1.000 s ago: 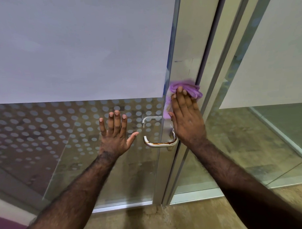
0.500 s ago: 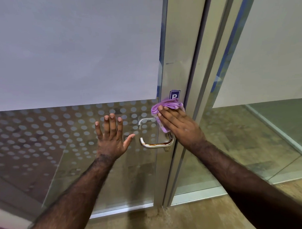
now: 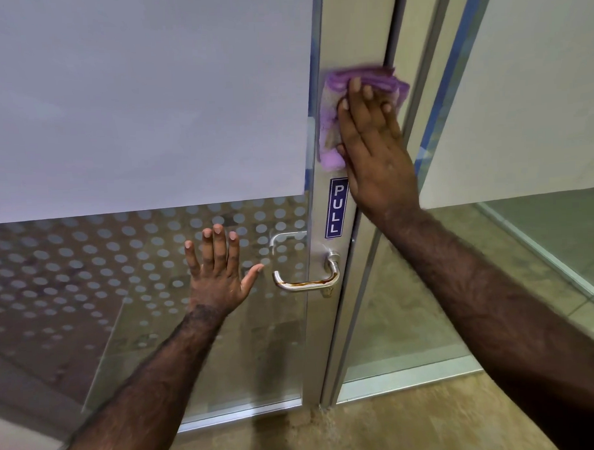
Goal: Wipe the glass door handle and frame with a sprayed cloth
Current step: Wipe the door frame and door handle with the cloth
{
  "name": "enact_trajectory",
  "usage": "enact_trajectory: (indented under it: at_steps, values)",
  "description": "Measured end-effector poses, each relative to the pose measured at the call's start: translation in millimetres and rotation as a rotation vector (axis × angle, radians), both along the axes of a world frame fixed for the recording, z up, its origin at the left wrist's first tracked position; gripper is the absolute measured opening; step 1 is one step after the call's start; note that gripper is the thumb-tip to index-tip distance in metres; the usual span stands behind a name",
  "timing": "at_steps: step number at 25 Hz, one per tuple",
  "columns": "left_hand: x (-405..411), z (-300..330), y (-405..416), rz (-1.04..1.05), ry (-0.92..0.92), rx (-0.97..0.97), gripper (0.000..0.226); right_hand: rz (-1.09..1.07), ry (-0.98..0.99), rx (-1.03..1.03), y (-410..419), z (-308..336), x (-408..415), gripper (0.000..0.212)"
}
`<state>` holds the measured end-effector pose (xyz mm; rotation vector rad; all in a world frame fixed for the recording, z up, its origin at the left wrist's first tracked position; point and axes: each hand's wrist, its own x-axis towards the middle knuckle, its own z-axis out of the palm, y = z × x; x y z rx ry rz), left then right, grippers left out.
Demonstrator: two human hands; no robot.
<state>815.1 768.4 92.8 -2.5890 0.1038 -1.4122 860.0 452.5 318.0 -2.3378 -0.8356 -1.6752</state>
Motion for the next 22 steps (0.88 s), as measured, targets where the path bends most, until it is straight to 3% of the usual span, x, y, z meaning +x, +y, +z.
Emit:
enact_trajectory:
  at_steps: [6,9,12,15,17,22]
  values:
    - [-1.4,2.4,-1.5,0.001,-0.010,0.011,0.113,-0.022,0.208,-0.182,-10.9,-128.5,-37.0,0.094]
    - [-2.7,2.7,-2.0,-0.003,-0.022,0.010,0.113,0.041,0.233,-0.195,3.1,-146.7,-41.5,0.082]
    - [-3.4,3.2,-2.2,-0.015,-0.027,0.006,0.112,0.044,0.213,-0.211,10.2,-135.6,-46.0,0.070]
    - [-2.2,3.7,-2.1,0.001,-0.022,0.016,0.113,-0.032,0.225,-0.024,9.0,-96.3,-45.7,0.078]
    - [-2.8,4.4,-2.7,0.010,-0.010,0.022,0.114,-0.042,0.184,0.106,10.0,-53.3,-34.0,0.068]
    - [-2.6,3.4,-1.7,0.004,0.005,0.013,0.114,0.042,0.011,0.214,21.4,25.5,-2.3,0.050]
